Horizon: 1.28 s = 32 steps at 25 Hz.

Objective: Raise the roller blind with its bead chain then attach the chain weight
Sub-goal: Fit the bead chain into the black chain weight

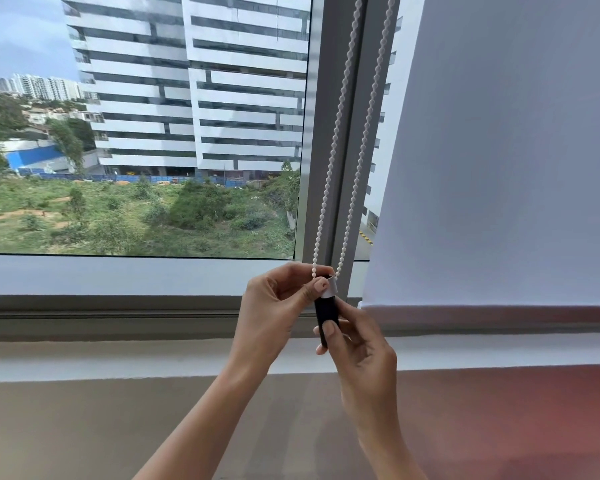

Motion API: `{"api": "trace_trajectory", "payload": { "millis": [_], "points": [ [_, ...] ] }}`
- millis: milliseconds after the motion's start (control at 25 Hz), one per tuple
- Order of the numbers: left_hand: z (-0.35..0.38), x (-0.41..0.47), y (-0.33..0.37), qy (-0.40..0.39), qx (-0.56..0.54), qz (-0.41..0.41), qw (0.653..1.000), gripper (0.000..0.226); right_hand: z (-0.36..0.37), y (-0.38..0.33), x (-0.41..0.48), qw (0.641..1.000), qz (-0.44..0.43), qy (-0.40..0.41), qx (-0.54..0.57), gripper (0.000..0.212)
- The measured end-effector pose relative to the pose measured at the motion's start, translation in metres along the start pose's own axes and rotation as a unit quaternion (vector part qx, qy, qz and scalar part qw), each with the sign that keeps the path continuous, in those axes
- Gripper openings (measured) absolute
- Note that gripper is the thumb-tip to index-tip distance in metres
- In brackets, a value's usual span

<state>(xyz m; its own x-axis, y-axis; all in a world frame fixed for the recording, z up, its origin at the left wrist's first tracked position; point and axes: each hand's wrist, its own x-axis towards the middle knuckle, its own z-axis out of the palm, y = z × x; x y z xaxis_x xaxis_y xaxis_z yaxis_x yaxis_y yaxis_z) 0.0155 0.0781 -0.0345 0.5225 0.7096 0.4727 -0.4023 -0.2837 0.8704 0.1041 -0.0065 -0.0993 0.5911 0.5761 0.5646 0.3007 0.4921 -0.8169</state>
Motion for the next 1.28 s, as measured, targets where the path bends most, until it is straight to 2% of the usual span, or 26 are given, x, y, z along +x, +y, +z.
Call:
{"api": "trace_trajectory", "payload": {
  "millis": [240,440,600,840,1280],
  "points": [
    [-0.005,0.001,0.000,-0.016,0.003,0.003,1.000,0.023,-0.001,-0.002,-0.004,0.999,0.020,-0.002,0.032,0.028],
    [-0.007,0.001,0.006,-0.021,-0.011,-0.002,1.000,0.002,-0.001,0.001,-0.002,0.992,0.070,-0.018,0.104,0.033],
    [-0.005,0.001,0.009,-0.021,-0.007,-0.002,1.000,0.004,0.004,-0.001,0.000,0.989,0.091,-0.032,0.114,0.033],
    [-0.006,0.002,0.013,-0.031,0.001,0.011,0.999,0.010,0.006,-0.010,0.003,0.955,0.159,-0.011,0.250,0.031],
    [-0.005,-0.001,0.016,-0.078,-0.003,-0.008,0.997,0.012,0.003,-0.026,0.008,0.907,0.249,-0.064,0.334,0.024]
  ]
}}
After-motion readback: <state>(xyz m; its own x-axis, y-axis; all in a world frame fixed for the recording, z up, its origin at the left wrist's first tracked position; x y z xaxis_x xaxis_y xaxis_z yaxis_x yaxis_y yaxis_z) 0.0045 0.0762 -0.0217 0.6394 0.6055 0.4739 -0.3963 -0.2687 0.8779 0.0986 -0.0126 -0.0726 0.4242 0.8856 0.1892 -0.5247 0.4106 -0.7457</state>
